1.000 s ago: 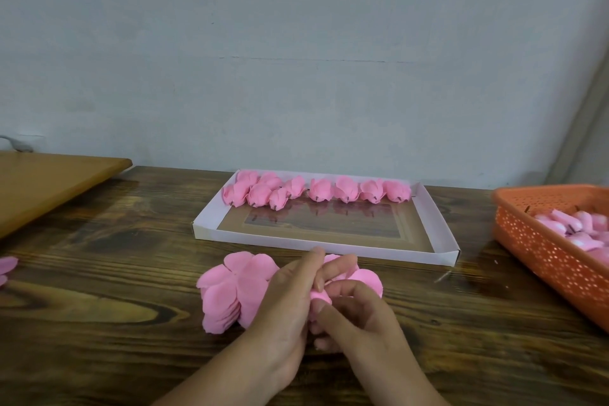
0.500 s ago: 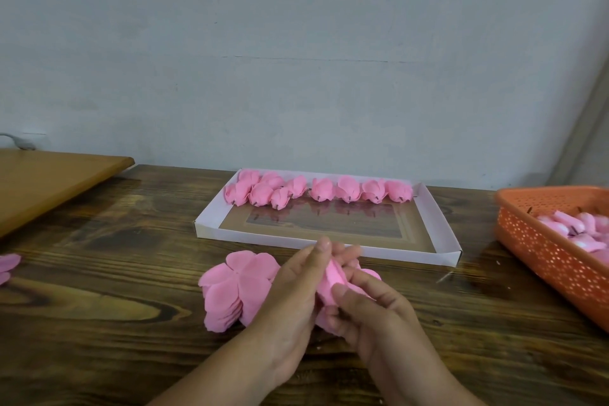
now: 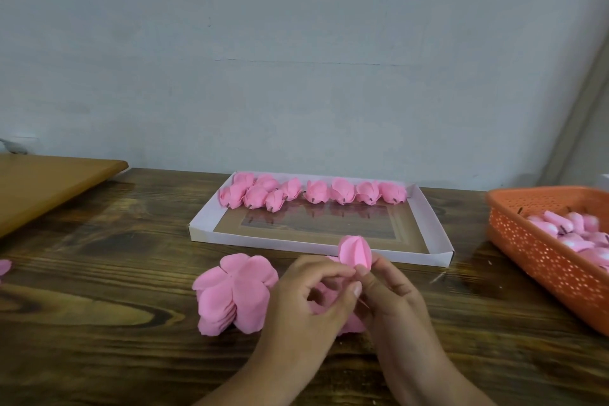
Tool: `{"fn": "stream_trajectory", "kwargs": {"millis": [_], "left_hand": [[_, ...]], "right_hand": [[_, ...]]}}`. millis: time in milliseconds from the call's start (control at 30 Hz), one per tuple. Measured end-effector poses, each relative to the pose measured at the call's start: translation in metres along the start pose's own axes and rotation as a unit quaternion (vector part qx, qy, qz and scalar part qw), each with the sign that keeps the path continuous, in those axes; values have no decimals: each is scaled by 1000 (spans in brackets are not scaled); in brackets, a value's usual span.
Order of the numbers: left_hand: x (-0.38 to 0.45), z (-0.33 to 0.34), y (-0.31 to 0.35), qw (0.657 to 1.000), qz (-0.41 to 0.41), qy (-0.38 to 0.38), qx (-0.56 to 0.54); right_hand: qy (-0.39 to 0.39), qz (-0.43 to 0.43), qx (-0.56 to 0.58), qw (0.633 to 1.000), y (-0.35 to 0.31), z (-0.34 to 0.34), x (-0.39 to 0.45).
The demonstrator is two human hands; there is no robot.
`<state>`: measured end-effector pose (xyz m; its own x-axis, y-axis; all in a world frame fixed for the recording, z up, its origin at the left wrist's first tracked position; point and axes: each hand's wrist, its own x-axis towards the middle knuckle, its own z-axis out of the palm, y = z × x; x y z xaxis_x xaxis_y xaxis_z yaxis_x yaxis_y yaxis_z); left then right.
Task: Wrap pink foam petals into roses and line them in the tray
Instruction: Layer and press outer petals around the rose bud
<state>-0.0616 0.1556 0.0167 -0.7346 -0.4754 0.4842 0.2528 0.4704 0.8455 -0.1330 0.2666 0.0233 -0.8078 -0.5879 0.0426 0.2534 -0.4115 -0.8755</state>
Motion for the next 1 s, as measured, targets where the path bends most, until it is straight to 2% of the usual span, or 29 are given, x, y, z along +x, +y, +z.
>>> {"fn": "stream_trajectory", "kwargs": {"millis": [100, 200, 333, 433, 633, 800, 1000], "left_hand": [[1, -1, -2, 999, -30, 10, -20], [2, -1, -3, 994, -76, 2, -75], [2, 0, 0, 984, -109, -1, -142], [3, -1, 5, 975, -115, 11, -189], [4, -1, 7, 960, -136, 7, -244], [5, -2, 4, 952, -152, 14, -267], [9, -5, 7, 948, -168, 25, -271]], "right_hand": [[7, -38, -24, 999, 4, 3, -1], [30, -103, -98, 989, 8, 4, -2], [34, -210, -218, 952, 12, 5, -4], [64, -243, -282, 926, 19, 4, -4], [113, -325, -323, 882, 26, 4, -6], [98, -347, -327, 874, 26, 4, -6], [84, -318, -337, 883, 27, 1, -3]]}}
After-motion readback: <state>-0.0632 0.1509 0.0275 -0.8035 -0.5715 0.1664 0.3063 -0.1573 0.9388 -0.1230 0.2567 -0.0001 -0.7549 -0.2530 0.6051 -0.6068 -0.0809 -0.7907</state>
